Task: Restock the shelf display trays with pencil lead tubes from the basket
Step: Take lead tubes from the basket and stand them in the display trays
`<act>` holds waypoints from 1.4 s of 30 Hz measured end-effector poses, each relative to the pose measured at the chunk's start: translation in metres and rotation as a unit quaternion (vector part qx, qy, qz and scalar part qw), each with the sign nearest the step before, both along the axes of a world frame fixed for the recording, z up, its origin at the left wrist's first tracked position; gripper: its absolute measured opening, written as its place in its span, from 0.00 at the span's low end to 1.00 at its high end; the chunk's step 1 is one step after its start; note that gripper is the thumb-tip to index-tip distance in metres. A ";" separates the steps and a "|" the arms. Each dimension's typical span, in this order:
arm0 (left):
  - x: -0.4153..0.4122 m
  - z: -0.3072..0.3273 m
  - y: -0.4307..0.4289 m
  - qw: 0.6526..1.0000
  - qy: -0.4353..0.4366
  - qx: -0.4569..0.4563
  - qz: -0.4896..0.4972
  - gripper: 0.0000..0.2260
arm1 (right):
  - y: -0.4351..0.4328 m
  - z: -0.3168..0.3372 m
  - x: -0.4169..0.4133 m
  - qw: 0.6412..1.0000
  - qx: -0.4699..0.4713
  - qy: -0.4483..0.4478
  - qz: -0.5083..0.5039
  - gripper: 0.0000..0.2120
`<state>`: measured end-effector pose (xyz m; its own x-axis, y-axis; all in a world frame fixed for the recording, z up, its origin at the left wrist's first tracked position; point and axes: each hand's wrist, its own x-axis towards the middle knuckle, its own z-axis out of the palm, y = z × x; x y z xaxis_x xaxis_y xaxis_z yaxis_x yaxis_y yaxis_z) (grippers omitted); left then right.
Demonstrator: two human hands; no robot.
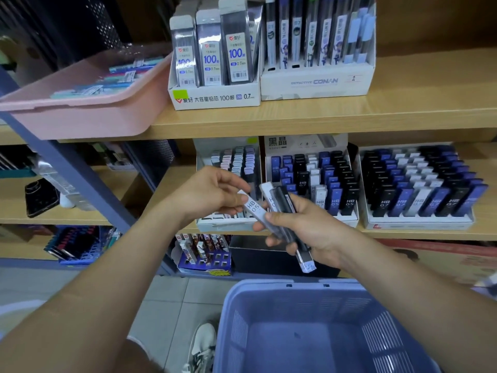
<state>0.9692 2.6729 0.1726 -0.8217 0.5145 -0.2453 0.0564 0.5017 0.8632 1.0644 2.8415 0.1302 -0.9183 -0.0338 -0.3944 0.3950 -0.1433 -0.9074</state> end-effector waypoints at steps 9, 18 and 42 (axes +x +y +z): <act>-0.001 -0.005 0.014 0.979 0.177 -0.099 0.015 0.05 | 0.017 -0.017 0.006 0.984 0.160 -0.063 0.048 0.06; -0.002 -0.018 0.041 0.970 0.237 -0.058 -0.017 0.08 | 0.063 -0.008 0.015 0.971 0.188 -0.128 0.070 0.11; 0.002 -0.065 0.111 0.879 0.413 -0.184 -0.152 0.14 | 0.117 0.012 0.032 0.990 0.085 -0.111 0.000 0.15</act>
